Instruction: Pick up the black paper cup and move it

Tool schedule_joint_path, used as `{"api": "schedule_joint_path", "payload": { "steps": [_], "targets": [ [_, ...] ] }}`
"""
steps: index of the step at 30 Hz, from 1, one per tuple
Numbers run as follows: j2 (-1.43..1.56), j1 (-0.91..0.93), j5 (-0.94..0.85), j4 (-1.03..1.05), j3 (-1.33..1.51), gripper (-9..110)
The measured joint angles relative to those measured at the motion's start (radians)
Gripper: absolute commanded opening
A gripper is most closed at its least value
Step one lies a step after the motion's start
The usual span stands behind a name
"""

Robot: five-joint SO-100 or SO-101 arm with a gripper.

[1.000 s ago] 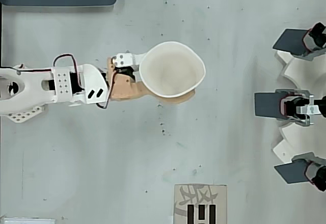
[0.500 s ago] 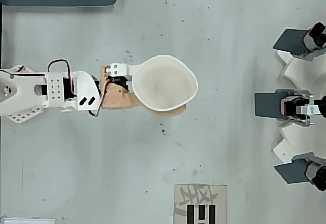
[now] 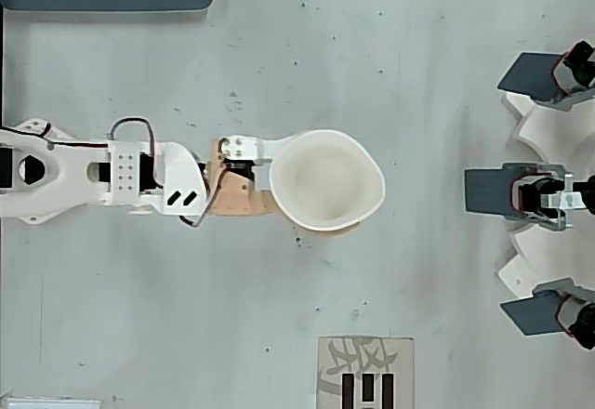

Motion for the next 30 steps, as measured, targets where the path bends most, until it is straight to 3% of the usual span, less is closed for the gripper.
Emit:
{"api": "schedule_joint_path", "payload": {
  "steps": [14,30],
  "targets": [
    [-0.173,0.015,0.029,0.156,-0.321,10],
    [-0.242,0.025,0.041,0.201,-0.423,10]
  ]
}}
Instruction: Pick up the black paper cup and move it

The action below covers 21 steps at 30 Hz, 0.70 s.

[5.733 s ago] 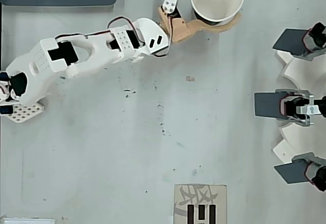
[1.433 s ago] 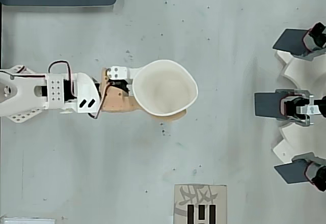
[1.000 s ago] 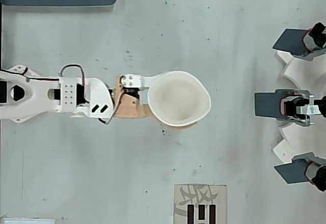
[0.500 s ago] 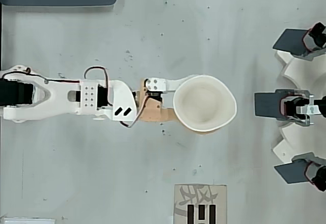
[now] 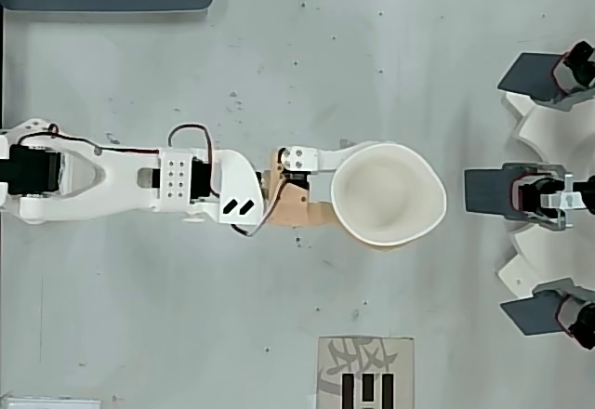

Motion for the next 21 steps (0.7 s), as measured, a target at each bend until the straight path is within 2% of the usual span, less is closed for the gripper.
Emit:
{"api": "schedule_joint_path", "payload": {
  "steps": [21],
  "targets": [
    [-0.009,0.0,0.0,0.002,-0.006,10]
  ]
}}
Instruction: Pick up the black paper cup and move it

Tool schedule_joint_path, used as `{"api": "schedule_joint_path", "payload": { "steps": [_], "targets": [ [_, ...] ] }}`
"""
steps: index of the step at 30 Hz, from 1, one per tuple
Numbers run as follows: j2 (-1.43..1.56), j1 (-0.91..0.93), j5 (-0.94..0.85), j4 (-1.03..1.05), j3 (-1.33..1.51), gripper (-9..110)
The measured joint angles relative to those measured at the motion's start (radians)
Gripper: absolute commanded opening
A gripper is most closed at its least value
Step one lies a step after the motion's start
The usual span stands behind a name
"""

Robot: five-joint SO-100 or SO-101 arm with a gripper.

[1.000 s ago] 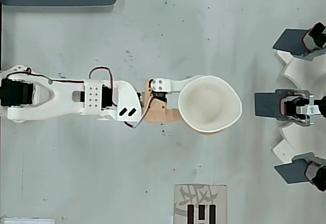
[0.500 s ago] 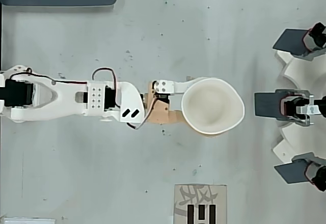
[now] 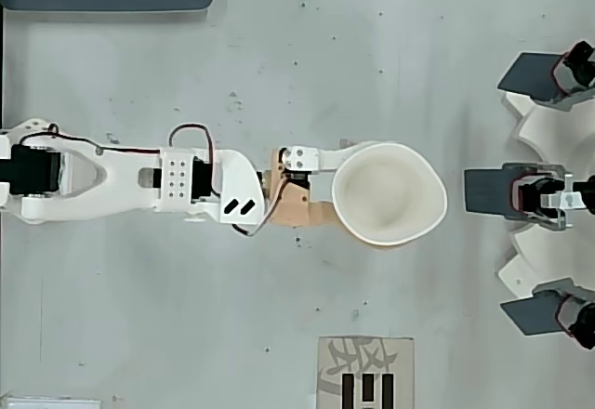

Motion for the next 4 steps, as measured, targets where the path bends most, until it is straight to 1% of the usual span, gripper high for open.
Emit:
{"api": "schedule_joint_path", "payload": {
  "steps": [4],
  "targets": [
    [0.0,0.0,0.0,0.0,0.0,10]
  ]
}}
